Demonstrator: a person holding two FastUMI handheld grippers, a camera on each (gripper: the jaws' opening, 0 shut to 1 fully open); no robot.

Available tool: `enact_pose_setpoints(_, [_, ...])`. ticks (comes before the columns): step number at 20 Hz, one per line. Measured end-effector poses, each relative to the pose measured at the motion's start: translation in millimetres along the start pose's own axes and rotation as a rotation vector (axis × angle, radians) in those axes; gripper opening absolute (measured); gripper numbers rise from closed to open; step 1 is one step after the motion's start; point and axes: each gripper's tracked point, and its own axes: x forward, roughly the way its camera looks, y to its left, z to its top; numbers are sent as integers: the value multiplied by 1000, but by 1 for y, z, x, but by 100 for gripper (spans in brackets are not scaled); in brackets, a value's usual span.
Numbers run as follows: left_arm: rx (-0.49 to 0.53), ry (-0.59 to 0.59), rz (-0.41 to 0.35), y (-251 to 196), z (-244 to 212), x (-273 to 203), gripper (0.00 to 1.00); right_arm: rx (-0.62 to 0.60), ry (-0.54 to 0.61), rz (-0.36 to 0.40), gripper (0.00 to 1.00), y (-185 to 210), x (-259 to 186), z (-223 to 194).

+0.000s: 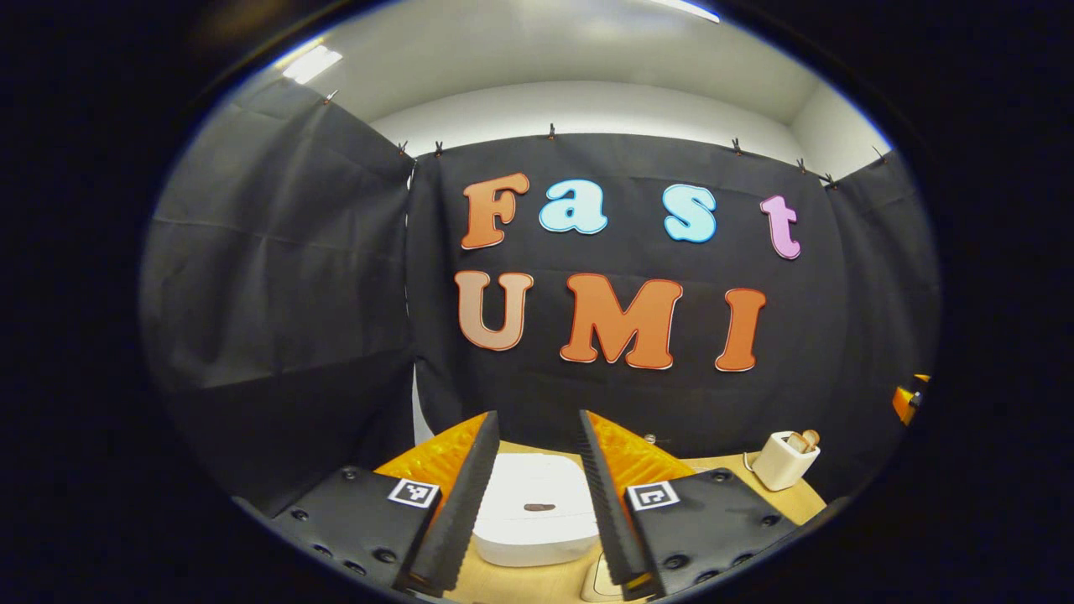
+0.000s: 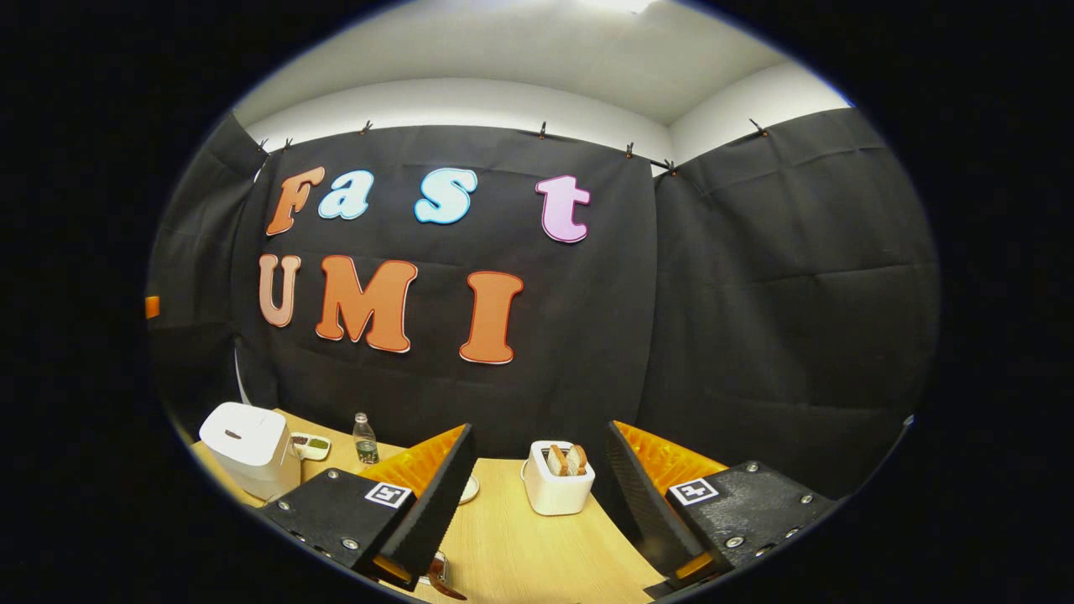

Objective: Close the left gripper, press the button to open the rice cooker; take a wooden spoon from the chopstick holder with the right hand, scoop a spoonful of rice and pour it into the rice cooker, then put the wooden spoon back into the chopstick holder.

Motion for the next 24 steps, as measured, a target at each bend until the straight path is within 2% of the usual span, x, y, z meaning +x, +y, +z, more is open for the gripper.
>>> enact_pose_setpoints(3, [-1,-10,-14,-2,2,2,31,1,1,27,96,9,2,-2])
enact_pose_setpoints(5, [2,21,-43,-3,-7,2,16,3,14,21,96,13,2,-6])
enact_pose_setpoints(6, [8,44,-58,-3,-13,4,12,4,24,27,99,18,0,-10])
enact_pose_setpoints(8, [-1,64,-110,-9,-16,8,10,-2,35,41,93,30,-2,-12])
enact_pose_setpoints(9, [10,77,-118,-5,-21,10,11,-7,37,43,93,33,-3,-12])
enact_pose_setpoints(10, [15,74,-80,6,-31,14,11,-13,38,42,96,36,-3,-12])
enact_pose_setpoints(11, [34,89,-81,11,-24,19,5,-19,38,40,96,38,-3,-12])
enact_pose_setpoints(12, [38,102,-83,13,-30,26,5,-22,39,36,96,41,-3,-13])
enact_pose_setpoints(14, [8,153,-152,-1,-45,34,4,-21,45,30,96,45,-4,-15])
enact_pose_setpoints(16, [1,182,-188,-8,-61,52,4,-18,55,24,96,49,-4,-18])
enact_pose_setpoints(24, [-6,412,-268,-32,-177,122,4,-11,92,-47,96,41,-13,-28])
